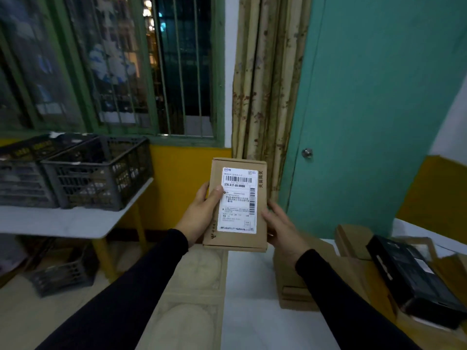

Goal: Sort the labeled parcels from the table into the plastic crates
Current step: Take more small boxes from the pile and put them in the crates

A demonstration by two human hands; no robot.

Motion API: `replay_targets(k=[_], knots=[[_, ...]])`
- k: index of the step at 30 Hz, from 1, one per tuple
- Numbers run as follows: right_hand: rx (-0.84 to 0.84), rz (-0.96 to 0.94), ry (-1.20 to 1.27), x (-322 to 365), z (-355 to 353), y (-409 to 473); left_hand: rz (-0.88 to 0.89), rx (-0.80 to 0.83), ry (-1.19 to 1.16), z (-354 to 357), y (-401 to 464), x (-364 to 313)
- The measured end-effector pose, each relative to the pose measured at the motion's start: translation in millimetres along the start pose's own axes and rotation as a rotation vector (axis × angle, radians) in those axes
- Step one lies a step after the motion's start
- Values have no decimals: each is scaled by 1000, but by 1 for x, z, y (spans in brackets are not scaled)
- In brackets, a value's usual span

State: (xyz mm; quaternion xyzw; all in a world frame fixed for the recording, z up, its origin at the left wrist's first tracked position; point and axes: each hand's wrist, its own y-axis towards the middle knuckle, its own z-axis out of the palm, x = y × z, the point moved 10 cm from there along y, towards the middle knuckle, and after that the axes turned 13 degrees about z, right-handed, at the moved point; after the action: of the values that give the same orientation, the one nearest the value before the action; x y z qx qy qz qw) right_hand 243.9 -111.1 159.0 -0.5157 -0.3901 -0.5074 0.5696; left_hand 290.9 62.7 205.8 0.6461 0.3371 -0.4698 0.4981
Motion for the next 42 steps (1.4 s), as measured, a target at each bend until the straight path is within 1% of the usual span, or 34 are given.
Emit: replay_targets(k=[2,6,10,15,19,23,26,29,32,37,42], knots=[[42,5,-10,1,30,11,-62,-69,21,-32,-11,10],[107,39,-16,-13,103,29,-160,-220,-23,-101,-42,20],[226,90,-45,-32,199,37,-189,-381,-17,-184,-81,17],[370,105,-103,-52,332,48,-179,-584,38,-309,-128,13],[451,114,-131,-68,435,62,-174,-671,69,-408,-150,13],[457,124,-164,-84,506,88,-187,-719,106,-477,-155,22],[464,156,-178,-93,554,119,-195,-760,143,-528,-150,37],[492,140,-203,-99,598,158,-192,-796,154,-576,-134,49],[538,123,-212,-95,650,208,-181,-824,190,-631,-101,58],[636,173,-177,-81,734,295,-183,-871,232,-722,-40,72],[675,155,-210,-64,813,374,-155,-915,238,-815,19,81]])
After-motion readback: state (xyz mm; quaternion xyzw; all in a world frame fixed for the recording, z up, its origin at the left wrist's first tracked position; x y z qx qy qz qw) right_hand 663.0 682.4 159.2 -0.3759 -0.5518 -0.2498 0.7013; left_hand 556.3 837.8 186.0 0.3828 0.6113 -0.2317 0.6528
